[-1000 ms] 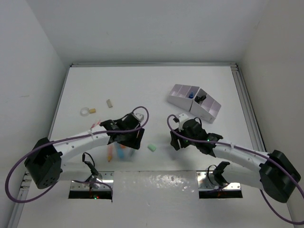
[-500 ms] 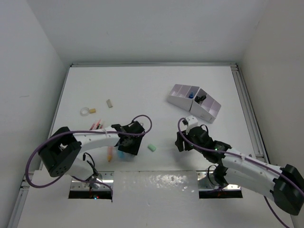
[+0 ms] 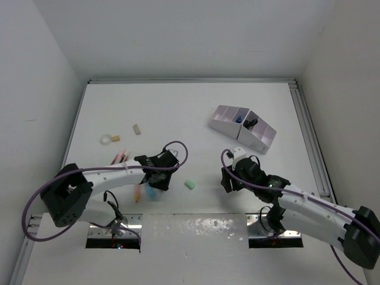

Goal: Sort the stationery into containers
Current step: Pick up the pen from the center of the board, then move the pen to the center of the board.

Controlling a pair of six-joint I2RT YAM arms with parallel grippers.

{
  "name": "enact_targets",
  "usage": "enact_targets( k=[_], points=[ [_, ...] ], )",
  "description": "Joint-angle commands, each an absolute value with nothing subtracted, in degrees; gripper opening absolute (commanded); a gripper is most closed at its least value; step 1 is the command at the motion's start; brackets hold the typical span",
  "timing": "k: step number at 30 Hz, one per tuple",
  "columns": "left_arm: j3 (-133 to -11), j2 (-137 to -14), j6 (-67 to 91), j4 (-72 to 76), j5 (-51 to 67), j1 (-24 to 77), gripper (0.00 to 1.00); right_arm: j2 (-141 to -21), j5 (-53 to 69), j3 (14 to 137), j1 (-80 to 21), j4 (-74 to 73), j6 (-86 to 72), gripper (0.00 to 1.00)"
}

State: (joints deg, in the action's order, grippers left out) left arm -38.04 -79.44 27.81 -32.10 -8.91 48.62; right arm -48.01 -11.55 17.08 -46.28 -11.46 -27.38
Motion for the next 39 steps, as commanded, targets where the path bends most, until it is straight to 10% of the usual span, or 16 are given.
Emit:
enact_targets(
  k=[1,15,24,39],
  points=[
    [-42.7,-72.5,25.8,-35.2,-9.3,48.2,0.0,-49.7,-6.2,22.7,-46.8,-15.2,-24.8,0.59],
    [-50.8,-46.0,-8.3,-21.4,-27.5,33.0,0.0,-61.5,-6.6,33.0,-49.0,-11.2,-40.7,0.57],
    [-48.3,-33.3,-6.9,-22.5,-29.8,23.8,0.0,-65.2,-30.9,37.0,-59.9,-17.4,-109.9,0.55],
    [-52.6,-32.3,-2.3,-26.7,-26.5,19.2,0.0,-91.8,-10.5,57.7,-62.1,-39.6,-144.5,0.56]
  ],
)
